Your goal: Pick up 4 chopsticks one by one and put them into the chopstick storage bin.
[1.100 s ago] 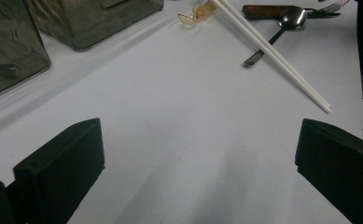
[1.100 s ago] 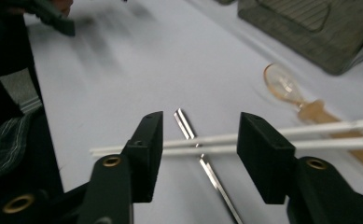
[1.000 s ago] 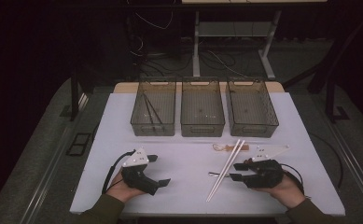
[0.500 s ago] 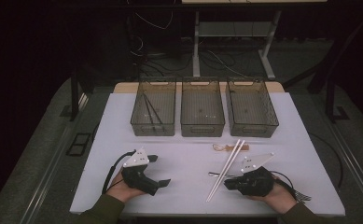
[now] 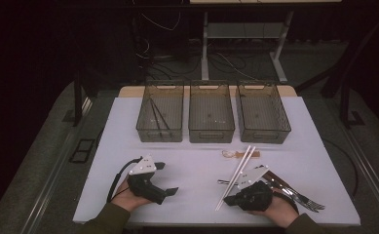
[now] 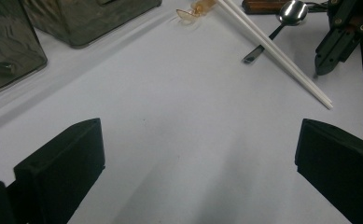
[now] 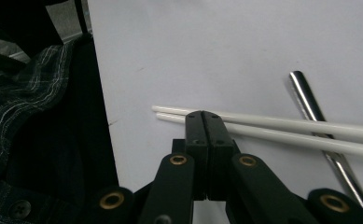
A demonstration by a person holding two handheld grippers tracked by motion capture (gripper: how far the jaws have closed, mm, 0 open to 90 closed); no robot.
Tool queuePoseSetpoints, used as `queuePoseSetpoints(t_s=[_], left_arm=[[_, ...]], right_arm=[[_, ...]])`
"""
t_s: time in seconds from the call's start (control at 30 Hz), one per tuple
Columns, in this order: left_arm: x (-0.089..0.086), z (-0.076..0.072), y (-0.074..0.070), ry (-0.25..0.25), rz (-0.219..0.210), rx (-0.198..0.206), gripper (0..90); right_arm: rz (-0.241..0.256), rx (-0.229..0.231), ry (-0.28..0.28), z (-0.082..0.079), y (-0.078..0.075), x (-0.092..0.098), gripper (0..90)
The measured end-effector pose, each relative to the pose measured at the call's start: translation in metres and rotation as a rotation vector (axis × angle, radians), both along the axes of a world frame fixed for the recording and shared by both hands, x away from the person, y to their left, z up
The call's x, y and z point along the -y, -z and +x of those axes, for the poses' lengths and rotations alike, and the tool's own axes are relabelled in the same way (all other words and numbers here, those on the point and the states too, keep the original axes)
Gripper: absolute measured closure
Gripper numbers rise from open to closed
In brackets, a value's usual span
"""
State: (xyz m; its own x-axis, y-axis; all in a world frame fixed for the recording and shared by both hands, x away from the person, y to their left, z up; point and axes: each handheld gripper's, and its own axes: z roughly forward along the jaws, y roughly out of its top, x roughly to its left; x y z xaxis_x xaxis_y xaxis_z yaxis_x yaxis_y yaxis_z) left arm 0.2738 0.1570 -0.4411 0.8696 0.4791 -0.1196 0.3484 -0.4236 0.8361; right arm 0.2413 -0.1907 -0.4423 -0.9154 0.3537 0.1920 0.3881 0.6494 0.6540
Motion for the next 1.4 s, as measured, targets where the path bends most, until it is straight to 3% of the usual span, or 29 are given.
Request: queuePoseSetpoints(t_s=[0.17,0.27,0.5,0.53,0.63,0.67,0.77,0.93,1.03,1.1,1.13,1.2,1.23,1.4], left_arm=[[0.0,0.0,0.0,0.001,-0.001,0.0,0.2],[0.0,0.0,0.0,0.001,-0.002,-0.001,0.2],[0.0,0.0,0.0,0.002,-0.001,0.001,0.2],[0.0,0.0,0.0,0.003,-0.001,0.001,0.2],[0.0,0.0,0.0,0.002,-0.001,0.0,0.2],[0.0,0.0,0.0,0.003,-0.001,0.0,0.2],[0.0,0.0,0.0,0.003,-0.001,0.0,0.2],[0.0,0.0,0.0,0.003,-0.002,-0.001,0.2],[0.0,0.0,0.0,0.004,-0.003,-0.001,0.2],[0.0,0.0,0.0,0.004,-0.002,0.0,0.2],[0.0,0.0,0.0,0.004,-0.003,-0.001,0.2],[0.0,0.0,0.0,0.004,-0.002,-0.001,0.2],[0.0,0.0,0.0,0.005,-0.002,0.0,0.1],[0.0,0.0,0.0,0.005,-0.001,-0.002,0.2]], right_arm=[[-0.008,-0.008,-0.021,-0.002,0.003,-0.008,89.9],[-0.025,0.021,-0.048,0.0,0.004,-0.01,89.9],[-0.021,0.023,-0.046,0.001,0.005,-0.013,89.9],[-0.01,0.005,-0.035,0.0,0.004,-0.014,89.9],[-0.021,0.027,-0.047,0.002,0.005,-0.015,89.9],[-0.008,0.006,-0.034,0.001,0.005,-0.017,89.9],[-0.019,0.028,-0.05,0.004,0.005,-0.018,89.9],[-0.008,0.011,-0.04,0.003,0.005,-0.022,89.9],[-0.02,0.035,-0.053,0.006,0.005,-0.023,89.9],[-0.006,0.012,-0.034,0.005,0.005,-0.024,89.9],[-0.017,0.035,-0.047,0.007,0.005,-0.024,89.9],[-0.006,0.014,-0.033,0.006,0.005,-0.027,89.9],[-0.016,0.038,-0.048,0.008,0.005,-0.026,90.0],[-0.013,0.037,-0.047,0.011,0.006,-0.03,89.9]])
